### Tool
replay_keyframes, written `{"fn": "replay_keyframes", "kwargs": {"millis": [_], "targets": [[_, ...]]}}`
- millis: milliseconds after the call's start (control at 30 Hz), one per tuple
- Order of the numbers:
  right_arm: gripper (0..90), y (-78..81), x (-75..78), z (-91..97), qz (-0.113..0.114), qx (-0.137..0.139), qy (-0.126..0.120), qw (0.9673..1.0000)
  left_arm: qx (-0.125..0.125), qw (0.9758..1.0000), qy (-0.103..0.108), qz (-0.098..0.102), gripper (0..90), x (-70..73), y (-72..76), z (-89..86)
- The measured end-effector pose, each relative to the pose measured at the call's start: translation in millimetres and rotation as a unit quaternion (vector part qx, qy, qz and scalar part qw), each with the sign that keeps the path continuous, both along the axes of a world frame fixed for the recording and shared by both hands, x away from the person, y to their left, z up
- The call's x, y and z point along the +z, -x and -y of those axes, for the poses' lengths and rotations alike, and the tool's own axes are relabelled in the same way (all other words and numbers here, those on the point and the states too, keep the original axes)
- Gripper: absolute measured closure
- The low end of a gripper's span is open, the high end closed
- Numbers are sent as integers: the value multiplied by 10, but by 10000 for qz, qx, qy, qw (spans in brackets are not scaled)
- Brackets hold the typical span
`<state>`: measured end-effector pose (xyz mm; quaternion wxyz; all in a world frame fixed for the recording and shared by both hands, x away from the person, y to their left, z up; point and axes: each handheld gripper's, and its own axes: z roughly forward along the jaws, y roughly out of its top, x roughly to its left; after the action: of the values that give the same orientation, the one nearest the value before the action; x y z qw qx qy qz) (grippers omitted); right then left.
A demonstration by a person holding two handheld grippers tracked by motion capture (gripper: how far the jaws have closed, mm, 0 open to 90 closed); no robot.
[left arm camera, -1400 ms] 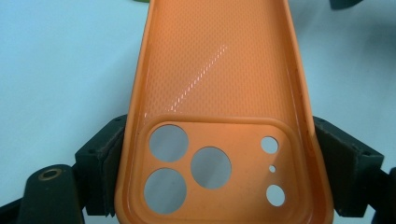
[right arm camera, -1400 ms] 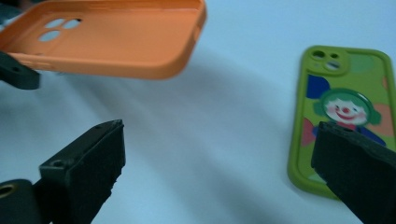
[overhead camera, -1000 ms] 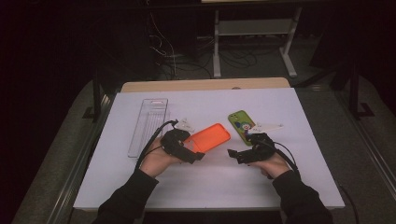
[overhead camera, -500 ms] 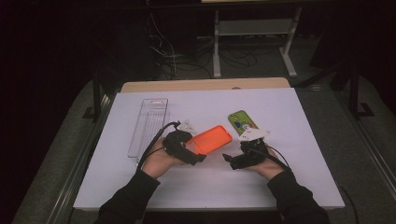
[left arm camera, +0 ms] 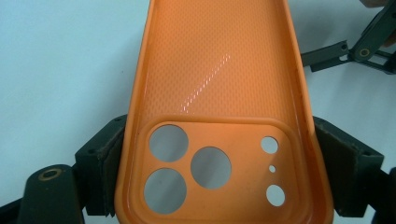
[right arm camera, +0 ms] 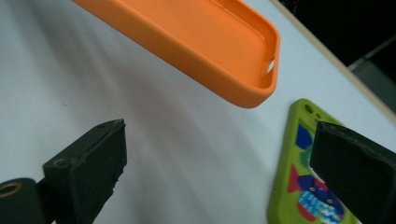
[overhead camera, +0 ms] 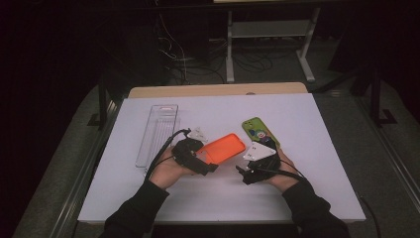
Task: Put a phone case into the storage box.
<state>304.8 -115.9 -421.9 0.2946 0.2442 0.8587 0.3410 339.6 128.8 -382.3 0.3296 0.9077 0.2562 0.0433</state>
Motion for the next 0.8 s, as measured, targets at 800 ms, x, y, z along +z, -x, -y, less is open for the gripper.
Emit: {"fn": "replay_keyframes", "kwargs": {"millis": [800], "targets": [[30,157,-42,-122,2046,379,1857,9603,81,9999,92,-62,162,-23,17,25]]}}
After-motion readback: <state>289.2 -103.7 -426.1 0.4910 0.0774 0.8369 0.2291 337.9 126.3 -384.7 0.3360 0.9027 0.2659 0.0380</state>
